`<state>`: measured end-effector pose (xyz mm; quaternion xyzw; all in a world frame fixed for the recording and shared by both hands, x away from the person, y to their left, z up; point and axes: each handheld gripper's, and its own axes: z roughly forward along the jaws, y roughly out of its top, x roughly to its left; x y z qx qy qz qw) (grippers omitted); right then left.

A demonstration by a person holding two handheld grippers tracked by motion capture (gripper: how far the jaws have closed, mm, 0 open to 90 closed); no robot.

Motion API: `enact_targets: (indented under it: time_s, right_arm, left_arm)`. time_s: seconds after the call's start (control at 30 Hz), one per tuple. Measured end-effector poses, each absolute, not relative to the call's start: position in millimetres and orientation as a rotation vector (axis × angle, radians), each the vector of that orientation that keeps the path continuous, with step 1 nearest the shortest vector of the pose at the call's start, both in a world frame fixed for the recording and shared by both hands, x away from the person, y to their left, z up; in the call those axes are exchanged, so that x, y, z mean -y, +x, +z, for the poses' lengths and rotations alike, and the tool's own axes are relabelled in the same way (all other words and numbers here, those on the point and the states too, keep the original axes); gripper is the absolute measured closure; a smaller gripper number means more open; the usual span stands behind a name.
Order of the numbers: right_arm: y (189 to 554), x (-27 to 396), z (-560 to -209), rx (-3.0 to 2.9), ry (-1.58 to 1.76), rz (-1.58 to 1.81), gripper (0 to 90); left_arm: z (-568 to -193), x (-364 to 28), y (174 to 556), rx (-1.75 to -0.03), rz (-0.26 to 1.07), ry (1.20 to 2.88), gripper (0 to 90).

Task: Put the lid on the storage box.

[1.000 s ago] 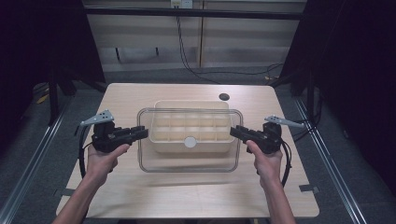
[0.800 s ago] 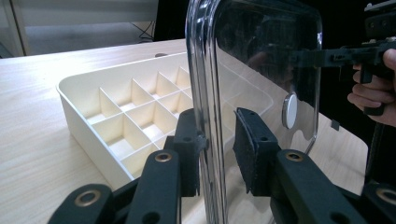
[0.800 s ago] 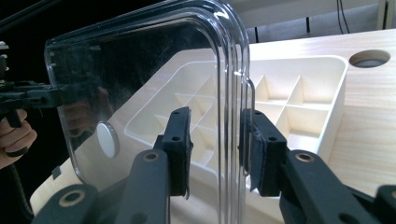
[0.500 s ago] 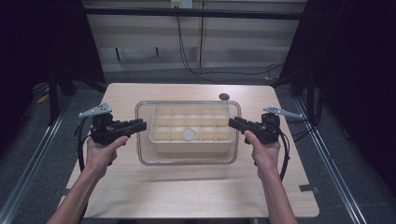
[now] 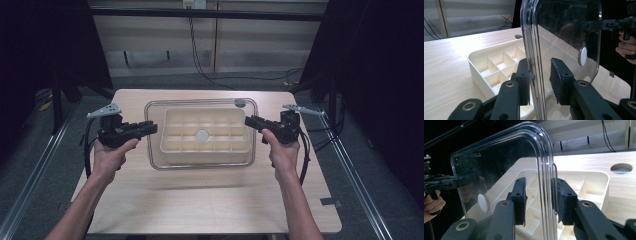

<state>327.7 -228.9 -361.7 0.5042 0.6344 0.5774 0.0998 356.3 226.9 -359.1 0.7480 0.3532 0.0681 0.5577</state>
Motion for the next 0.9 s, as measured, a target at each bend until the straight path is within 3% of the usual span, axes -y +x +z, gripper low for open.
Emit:
enact_targets:
  time_s: [0.9]
  right_arm:
    - [373, 245, -370, -1.832, 1.612, 1.729, 65.6]
  left_arm:
    - [-358, -208, 408, -0.914, 0.137, 1.762, 69.9]
